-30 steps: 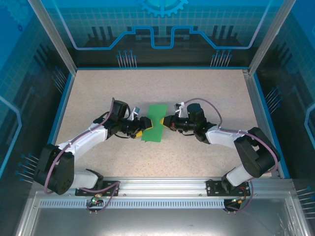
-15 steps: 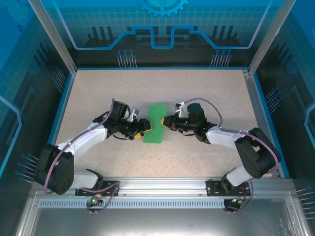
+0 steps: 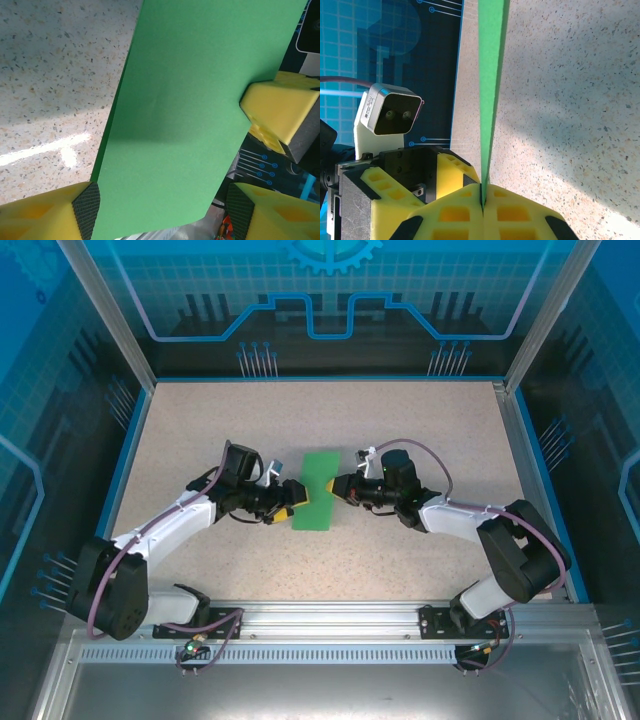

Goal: Fold a paper plane with a square sheet of paper (pick it up from the middle)
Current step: Fold the triangle a second time at the center of the table.

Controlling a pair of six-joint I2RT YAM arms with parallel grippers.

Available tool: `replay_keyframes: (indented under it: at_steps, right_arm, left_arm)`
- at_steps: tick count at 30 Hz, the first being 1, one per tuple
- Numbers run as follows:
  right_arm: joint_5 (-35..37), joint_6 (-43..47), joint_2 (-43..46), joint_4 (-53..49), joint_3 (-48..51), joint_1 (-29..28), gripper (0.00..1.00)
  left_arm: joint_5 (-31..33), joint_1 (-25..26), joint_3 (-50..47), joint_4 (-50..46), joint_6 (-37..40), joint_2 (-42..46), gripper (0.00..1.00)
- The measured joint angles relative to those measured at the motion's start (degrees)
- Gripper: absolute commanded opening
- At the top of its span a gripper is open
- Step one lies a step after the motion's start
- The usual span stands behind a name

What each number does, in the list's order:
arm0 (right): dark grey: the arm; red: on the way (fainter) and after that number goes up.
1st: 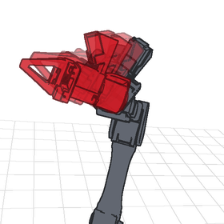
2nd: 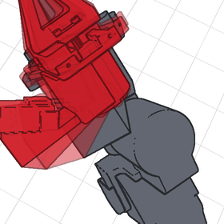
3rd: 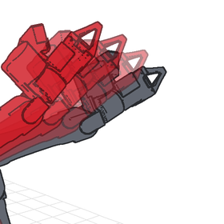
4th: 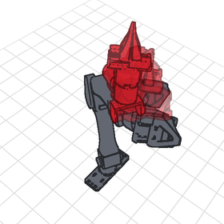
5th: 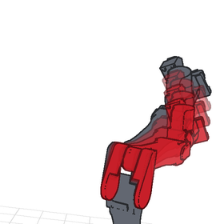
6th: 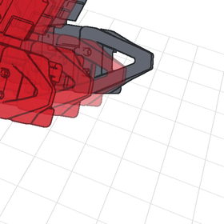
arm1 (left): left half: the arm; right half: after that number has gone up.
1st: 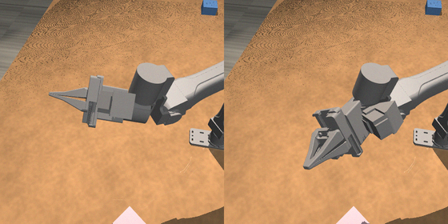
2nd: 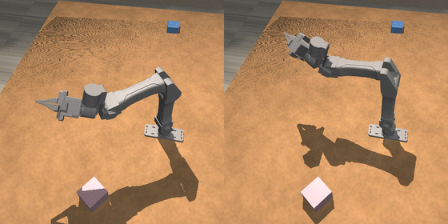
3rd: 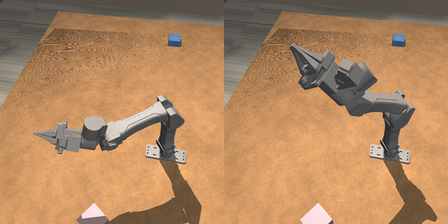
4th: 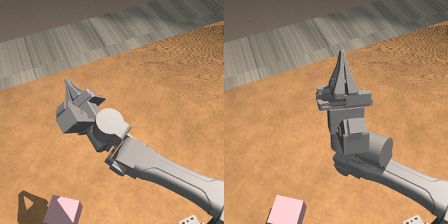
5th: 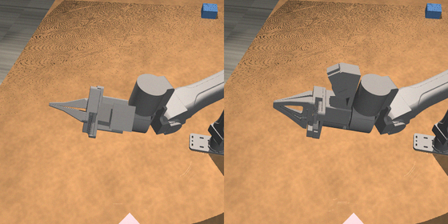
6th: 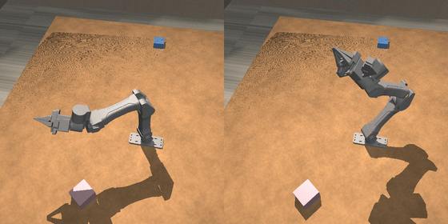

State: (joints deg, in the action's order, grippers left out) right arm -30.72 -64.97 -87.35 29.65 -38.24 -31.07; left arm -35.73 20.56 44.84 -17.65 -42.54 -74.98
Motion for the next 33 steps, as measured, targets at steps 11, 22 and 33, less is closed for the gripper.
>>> replay_keyframes:
  at_steps: [11,22,33]
  right_arm:
    - [-0.42,-0.44,0.02,1.25,0.09,0.00,0.03]
    - [-0.87,-0.85,0.02,1.90,0.68,0.00,0.02]
    - [-1.05,-1.05,0.02,2.08,0.74,0.00,0.02]
  left_arm:
    - [0.57,0.00,-0.02,-2.03,1.11,0.00,0.72]
    - [0.24,0.00,-0.13,-2.36,1.57,0.04,0.71]
    - [-2.12,0.00,-0.76,0.02,-0.70,0.57,0.68]
